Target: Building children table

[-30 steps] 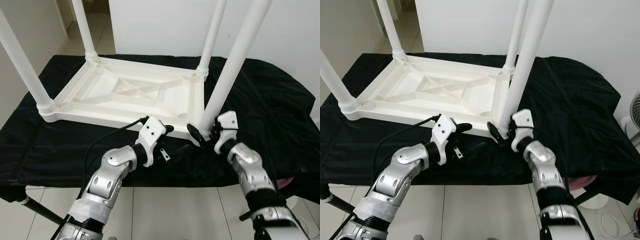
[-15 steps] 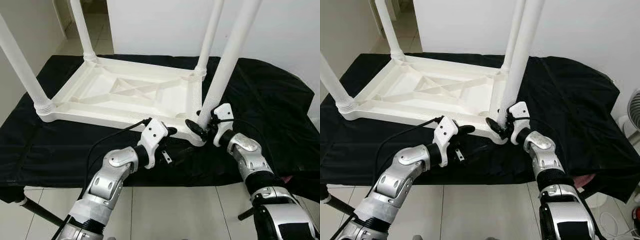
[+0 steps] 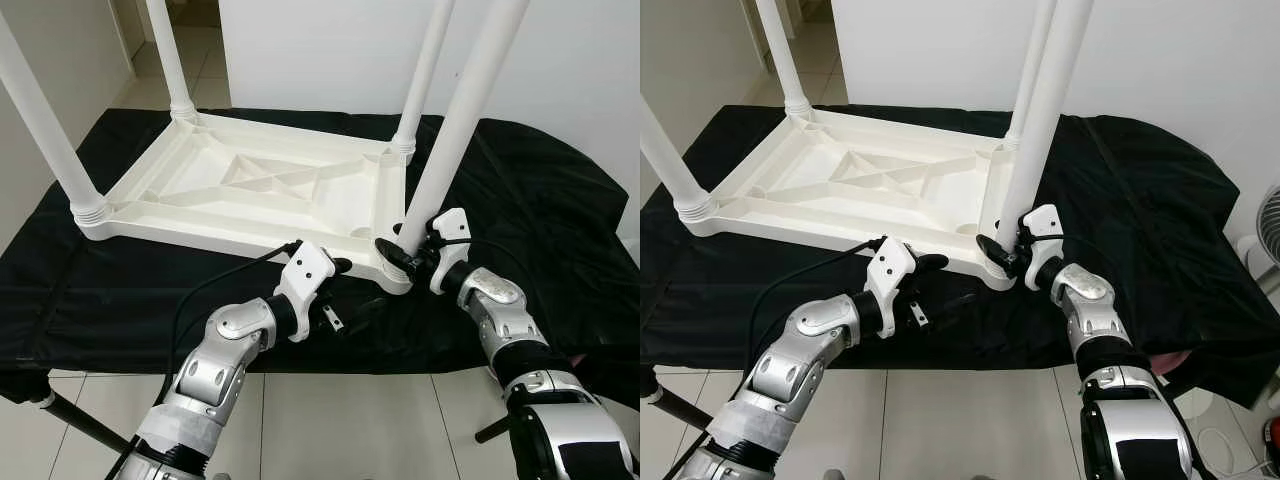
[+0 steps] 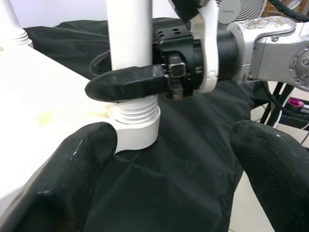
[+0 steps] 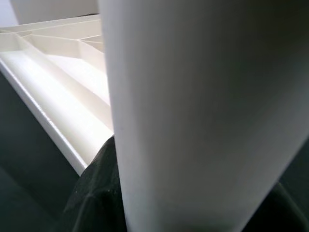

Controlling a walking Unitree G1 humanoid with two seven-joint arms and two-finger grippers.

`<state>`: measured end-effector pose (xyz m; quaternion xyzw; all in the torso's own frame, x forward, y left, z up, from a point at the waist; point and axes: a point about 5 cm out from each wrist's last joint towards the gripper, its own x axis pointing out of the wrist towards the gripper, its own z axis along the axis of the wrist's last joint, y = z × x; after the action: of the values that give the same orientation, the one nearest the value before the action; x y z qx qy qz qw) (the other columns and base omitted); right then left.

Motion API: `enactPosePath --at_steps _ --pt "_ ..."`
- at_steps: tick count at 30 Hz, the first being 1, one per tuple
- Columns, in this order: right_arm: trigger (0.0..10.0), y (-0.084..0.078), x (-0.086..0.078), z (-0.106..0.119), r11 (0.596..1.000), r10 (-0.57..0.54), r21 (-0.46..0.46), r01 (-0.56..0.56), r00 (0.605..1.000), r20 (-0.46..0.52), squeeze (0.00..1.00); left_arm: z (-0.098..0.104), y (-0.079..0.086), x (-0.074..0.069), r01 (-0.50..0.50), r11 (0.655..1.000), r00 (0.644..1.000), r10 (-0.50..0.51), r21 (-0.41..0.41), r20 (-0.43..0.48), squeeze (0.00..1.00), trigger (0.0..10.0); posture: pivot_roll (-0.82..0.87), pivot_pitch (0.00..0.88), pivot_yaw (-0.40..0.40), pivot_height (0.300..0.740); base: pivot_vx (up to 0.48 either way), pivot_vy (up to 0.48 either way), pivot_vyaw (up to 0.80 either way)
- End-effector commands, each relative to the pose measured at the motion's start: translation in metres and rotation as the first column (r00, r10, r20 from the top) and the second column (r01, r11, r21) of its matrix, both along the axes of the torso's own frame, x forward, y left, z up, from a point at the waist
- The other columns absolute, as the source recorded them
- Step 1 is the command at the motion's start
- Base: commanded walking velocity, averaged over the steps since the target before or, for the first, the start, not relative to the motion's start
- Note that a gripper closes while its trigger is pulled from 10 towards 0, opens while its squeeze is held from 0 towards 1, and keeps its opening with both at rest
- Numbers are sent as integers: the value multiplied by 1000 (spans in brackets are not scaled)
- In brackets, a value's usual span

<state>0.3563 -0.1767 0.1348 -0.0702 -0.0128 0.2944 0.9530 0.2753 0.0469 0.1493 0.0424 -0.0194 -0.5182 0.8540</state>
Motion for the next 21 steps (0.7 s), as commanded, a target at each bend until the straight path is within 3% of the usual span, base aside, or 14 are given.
enactPosePath --at_steps 1,4,7,8,9,12,15,16,19,21 --pt "10000 -2 -5 -16 998 -66 -4 65 996 -60 0 -5 1 0 -43 999 999 43 18 1 0 10000 -33 0 -38 740 0 0 0" --pt "10000 6 -9 -14 995 -92 30 93 995 -30 0 -6 1 0 -54 998 999 54 24 2 0 10000 -33 0 -43 740 0 0 0" --pt "10000 11 -12 -15 969 -232 78 234 972 -26 0 -8 1 -2 -63 998 998 63 23 0 0 10000 -26 0 -60 740 0 0 0" --pt "10000 11 -12 -15 969 -232 78 234 972 -26 0 -8 1 -2 -63 998 998 63 23 0 0 10000 -26 0 -60 740 0 0 0" --pt "10000 13 -13 -17 947 -303 98 305 952 -40 0 -8 2 -2 -67 998 998 67 22 -2 0 10000 -24 0 -65 740 0 0 0" --pt "10000 16 -15 -18 923 -364 119 367 930 -44 0 -9 2 -3 -69 997 998 70 21 -3 0 10000 -23 0 -69 740 0 0 0" --pt "10000 28 -24 -22 848 -518 112 519 855 -39 0 -10 3 -3 -74 997 997 74 22 -6 0 10000 -23 0 -73 740 0 0 0" --pt "10000 28 -24 -22 848 -518 112 519 855 -39 0 -10 3 -3 -74 997 997 74 22 -6 0 10000 -23 0 -73 740 0 0 0" --pt "10000 46 -33 -22 790 -592 148 595 803 -67 0 -10 3 -3 -78 997 997 78 25 -4 0 10000 -22 0 -77 740 0 0 0" --pt "10000 51 -35 -21 791 -590 153 593 804 -69 0 -10 4 -3 -80 997 997 80 25 -4 0 10000 -21 0 -78 740 0 0 0"
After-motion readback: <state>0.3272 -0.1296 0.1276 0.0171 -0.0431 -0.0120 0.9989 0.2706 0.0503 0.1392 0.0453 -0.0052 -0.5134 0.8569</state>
